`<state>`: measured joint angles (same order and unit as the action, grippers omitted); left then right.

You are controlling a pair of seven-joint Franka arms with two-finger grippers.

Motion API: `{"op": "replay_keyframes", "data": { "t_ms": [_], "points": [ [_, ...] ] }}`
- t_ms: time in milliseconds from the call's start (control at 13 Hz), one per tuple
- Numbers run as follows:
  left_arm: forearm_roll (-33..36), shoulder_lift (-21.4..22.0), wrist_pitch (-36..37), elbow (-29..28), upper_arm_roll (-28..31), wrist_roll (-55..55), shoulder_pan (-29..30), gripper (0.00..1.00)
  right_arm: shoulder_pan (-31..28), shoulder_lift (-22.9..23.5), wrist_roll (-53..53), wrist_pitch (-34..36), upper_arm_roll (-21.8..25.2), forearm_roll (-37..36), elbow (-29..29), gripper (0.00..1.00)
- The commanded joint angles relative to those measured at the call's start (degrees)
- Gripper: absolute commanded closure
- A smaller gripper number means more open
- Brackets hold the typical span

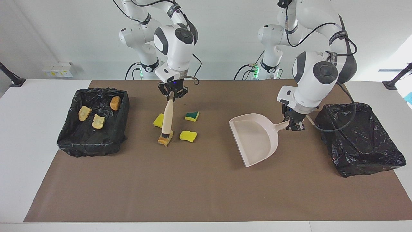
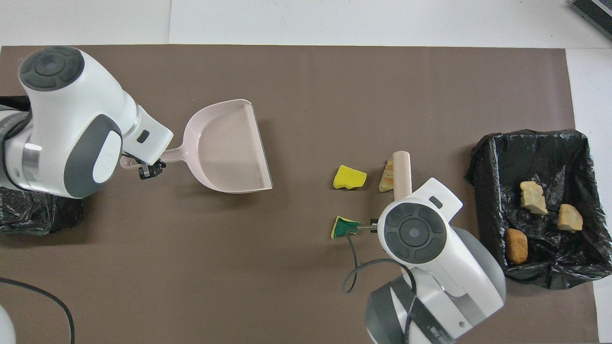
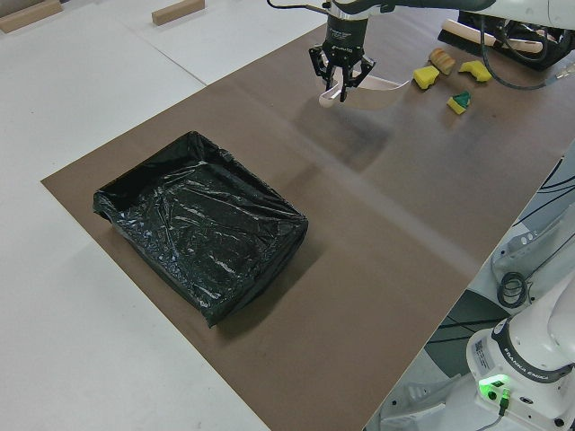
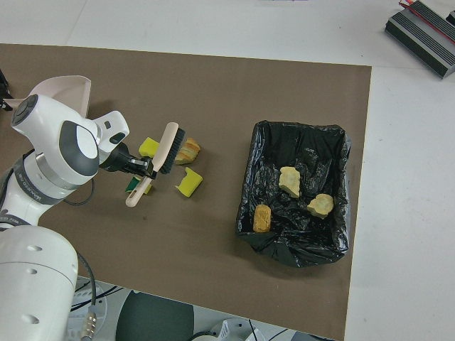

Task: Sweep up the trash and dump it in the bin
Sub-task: 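Place the dustpan with the left gripper while the right gripper lowers the brush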

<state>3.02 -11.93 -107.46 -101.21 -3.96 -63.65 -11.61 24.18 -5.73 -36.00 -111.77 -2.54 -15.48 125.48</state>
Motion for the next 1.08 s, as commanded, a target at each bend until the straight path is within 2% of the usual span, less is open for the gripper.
{"op": "replay_keyframes", "data": {
  "t_ms": [0, 231, 538, 692, 846, 1000],
  "points": [
    [1.5, 8.2, -8.0, -13.9, 0.4, -0.1, -3.8, 1.0, -5.6, -5.1, 4.0, -8.0, -0.7, -3.1, 9.6, 1.0],
    [2.5, 8.8, -9.0, -17.6, 0.2, 5.2, -6.8, 1.0, -13.4, -7.5, 12.3, -18.1, -0.7, -3.1, 16.9, 1.0],
    [3.7, 11.7, -10.4, -22.5, 0.2, 13.4, -10.5, 1.0, -13.1, -7.6, 14.6, -22.2, -0.9, -0.9, 20.9, 1.0],
    [3.7, 12.6, -11.3, -24.1, 0.1, 19.2, -11.8, 1.0, -10.8, -7.6, 17.8, -22.2, -0.9, 4.7, 21.0, 1.0],
    [3.7, 12.7, -12.6, -26.6, 0.0, 20.4, -13.1, 1.0, -10.8, -7.7, 19.8, -22.1, -0.9, 6.9, 21.1, 1.0],
    [3.7, 13.1, -14.1, -27.4, -0.1, 20.4, -13.1, 1.0, -10.5, -7.2, 20.4, -22.4, -0.9, 12.4, 20.7, 1.0]
  ]
}}
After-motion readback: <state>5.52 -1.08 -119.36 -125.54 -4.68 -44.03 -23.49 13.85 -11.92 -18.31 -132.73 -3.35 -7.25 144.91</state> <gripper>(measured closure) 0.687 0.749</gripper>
